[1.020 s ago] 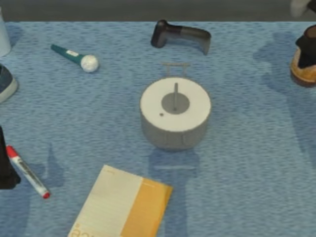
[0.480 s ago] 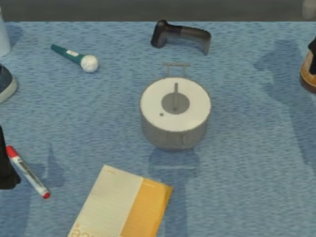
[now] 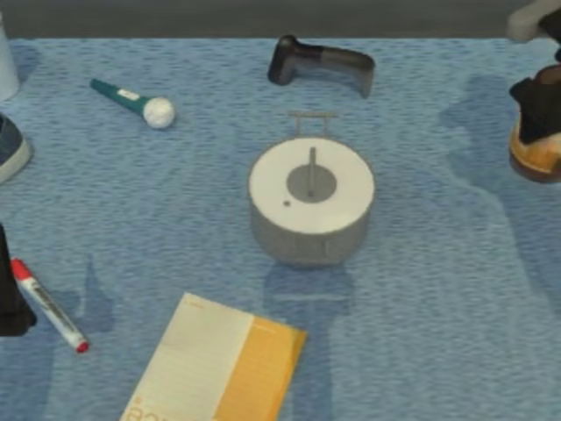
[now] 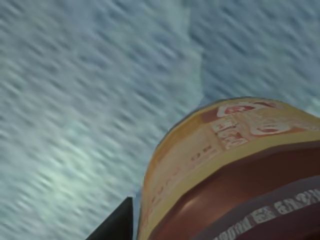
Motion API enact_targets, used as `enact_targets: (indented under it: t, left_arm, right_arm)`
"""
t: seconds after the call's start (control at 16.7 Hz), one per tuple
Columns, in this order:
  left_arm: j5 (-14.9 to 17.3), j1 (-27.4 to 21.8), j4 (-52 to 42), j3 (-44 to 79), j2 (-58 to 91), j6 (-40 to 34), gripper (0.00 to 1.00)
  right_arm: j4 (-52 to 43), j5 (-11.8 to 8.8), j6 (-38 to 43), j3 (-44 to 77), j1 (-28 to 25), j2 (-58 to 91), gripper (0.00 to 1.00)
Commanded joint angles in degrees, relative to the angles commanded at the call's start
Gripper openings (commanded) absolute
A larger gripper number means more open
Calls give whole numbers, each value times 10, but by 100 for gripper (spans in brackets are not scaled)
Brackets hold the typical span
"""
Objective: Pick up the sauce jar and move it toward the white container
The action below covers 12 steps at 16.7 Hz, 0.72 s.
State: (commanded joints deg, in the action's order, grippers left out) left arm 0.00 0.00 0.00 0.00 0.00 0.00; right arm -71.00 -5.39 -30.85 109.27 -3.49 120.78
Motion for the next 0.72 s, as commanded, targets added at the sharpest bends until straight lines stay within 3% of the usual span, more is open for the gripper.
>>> enact_targets:
  t: [0.48,0.72]
  left_arm:
    - [0,0,0,0,0,0,100]
    - [0,0,0,0,0,0,100]
  right_arm:
    - [102,65,372,-100,-99,-37,0]
    - [132,86,471,-142,-134,-46,0]
